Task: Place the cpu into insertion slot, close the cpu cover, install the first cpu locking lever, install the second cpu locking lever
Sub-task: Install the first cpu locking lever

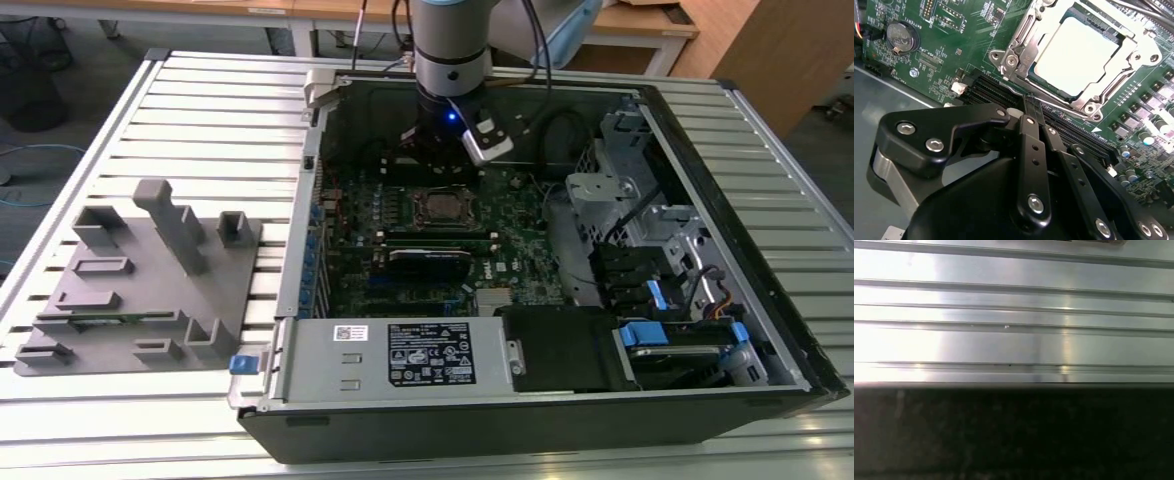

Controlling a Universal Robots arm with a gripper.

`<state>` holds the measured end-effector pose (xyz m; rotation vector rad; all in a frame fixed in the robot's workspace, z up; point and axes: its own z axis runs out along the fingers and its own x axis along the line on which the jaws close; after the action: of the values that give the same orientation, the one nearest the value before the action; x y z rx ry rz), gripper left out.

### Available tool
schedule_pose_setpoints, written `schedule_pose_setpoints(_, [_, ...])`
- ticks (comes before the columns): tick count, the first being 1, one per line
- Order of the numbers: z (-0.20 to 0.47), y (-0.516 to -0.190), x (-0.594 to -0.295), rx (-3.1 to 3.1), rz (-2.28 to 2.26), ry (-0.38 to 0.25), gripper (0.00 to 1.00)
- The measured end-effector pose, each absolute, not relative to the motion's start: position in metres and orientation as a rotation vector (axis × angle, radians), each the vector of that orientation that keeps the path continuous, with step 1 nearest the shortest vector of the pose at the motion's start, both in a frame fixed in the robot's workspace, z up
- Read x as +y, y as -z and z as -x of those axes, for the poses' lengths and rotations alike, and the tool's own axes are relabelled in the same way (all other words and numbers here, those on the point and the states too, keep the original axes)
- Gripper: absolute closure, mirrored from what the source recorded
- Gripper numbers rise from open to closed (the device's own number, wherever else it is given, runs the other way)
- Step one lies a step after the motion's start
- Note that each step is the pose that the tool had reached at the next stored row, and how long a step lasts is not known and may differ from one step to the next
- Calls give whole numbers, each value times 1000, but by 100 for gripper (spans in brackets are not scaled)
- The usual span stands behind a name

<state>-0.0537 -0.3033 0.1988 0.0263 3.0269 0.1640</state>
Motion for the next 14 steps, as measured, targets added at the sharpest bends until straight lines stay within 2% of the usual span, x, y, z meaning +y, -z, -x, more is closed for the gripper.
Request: schedule_pose_setpoints(14, [53, -199, -304, 3018, -169, -156, 89])
